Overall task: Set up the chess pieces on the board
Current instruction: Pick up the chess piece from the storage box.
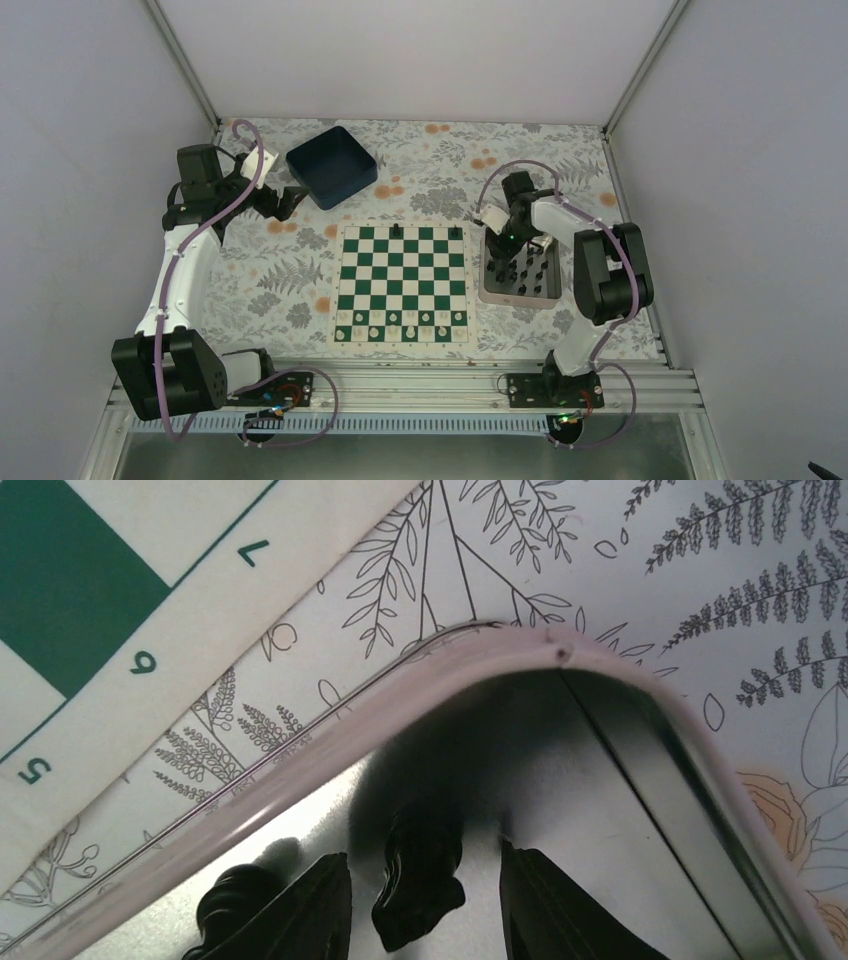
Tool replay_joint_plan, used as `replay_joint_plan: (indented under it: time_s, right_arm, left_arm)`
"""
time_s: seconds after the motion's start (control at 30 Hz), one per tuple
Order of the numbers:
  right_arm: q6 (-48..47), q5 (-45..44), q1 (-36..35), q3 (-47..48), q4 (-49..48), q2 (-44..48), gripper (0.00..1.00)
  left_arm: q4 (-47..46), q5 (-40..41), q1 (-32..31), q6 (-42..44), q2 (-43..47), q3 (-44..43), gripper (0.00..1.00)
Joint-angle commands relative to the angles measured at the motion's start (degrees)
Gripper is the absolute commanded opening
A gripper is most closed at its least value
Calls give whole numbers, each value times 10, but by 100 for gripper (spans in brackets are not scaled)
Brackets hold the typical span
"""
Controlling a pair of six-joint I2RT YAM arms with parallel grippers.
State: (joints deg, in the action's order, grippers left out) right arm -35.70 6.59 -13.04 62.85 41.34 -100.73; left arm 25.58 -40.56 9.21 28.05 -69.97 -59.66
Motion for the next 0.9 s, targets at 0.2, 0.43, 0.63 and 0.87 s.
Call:
replay_joint_plan:
  time_s: [0.2, 0.43, 0.63, 0.87]
  right_arm:
    - [-7, 14, 9, 14, -26, -19, 26]
    - [-8, 8, 15, 29, 2, 9, 11]
    - [-1, 14, 9, 95, 66, 38, 9]
    - [7, 15, -47, 213, 124, 20, 10]
  left_arm:
    - [-4, -5, -1, 12, 2, 8, 100]
    - [-4, -5, -1, 12, 3, 8, 100]
    - [-4, -6, -1, 12, 4, 8, 100]
    - [-5, -8, -1, 12, 3, 8, 100]
